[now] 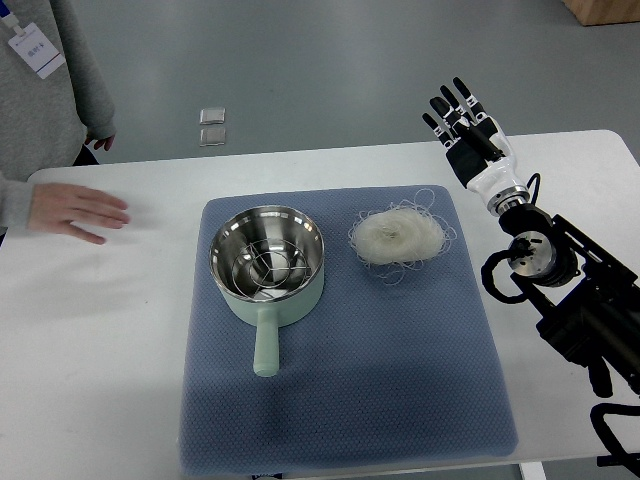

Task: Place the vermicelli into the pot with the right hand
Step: 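Reach the right hand over the white vermicelli bundle, then lower the right hand and close its fingers around the vermicelli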

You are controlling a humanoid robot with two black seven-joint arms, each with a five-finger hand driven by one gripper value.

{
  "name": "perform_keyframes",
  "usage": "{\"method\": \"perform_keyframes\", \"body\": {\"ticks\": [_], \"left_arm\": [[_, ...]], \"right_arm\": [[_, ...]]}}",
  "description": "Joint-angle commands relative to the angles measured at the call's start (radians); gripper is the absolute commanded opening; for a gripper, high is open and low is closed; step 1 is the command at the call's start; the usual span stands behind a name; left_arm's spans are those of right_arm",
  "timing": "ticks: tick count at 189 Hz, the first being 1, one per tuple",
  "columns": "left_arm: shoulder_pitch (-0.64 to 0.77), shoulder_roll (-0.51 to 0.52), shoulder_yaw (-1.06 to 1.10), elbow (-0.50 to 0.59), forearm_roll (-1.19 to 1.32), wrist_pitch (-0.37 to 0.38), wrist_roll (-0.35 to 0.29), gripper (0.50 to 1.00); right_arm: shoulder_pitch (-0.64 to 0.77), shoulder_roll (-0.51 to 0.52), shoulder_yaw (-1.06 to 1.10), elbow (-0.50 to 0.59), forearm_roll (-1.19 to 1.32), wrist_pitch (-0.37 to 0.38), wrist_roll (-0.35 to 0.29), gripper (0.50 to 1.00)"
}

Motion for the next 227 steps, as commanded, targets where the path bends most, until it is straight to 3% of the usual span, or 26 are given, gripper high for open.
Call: {"method": "perform_keyframes", "body": {"ticks": [1, 77, 115, 143, 162, 189, 208, 227], "left_arm": [[0.000, 0.000, 0.000, 0.001, 0.002, 0.000, 0.000, 1.000], [0.000, 0.000, 0.002, -0.002, 0.000, -0.001, 0.000, 1.000], [0.000, 0.000, 0.003, -0.007, 0.002, -0.001, 0.000, 1.000], [-0.001, 0.000, 0.003, -0.010, 0.003, -0.001, 0.000, 1.000], [-0.001, 0.000, 0.003, -0.010, 0.005, -0.001, 0.000, 1.000], [-0.001, 0.000, 0.003, -0.010, 0.005, -0.001, 0.000, 1.000], [-0.001, 0.000, 0.003, -0.010, 0.005, -0.001, 0.000, 1.000], [-0.001, 0.000, 0.003, -0.011, 0.006, -0.003, 0.000, 1.000]], "right_arm": [[0.000, 0.000, 0.000, -0.001, 0.000, -0.001, -0.001, 0.928], [0.023, -0.011, -0.044, 0.006, -0.057, 0.001, -0.003, 0.928], [0.175, -0.134, -0.336, 0.006, -0.469, -0.014, -0.011, 0.928], [0.384, -0.244, -0.664, 0.006, -0.804, 0.012, -0.026, 0.928], [0.582, -0.290, -0.934, 0.006, -0.828, 0.088, -0.024, 0.928], [0.809, -0.278, -1.232, 0.007, -0.830, 0.234, -0.027, 0.928], [0.896, -0.246, -1.350, 0.018, -0.827, 0.297, -0.040, 0.928], [0.915, -0.213, -1.377, 0.032, -0.824, 0.325, -0.098, 0.928]]}}
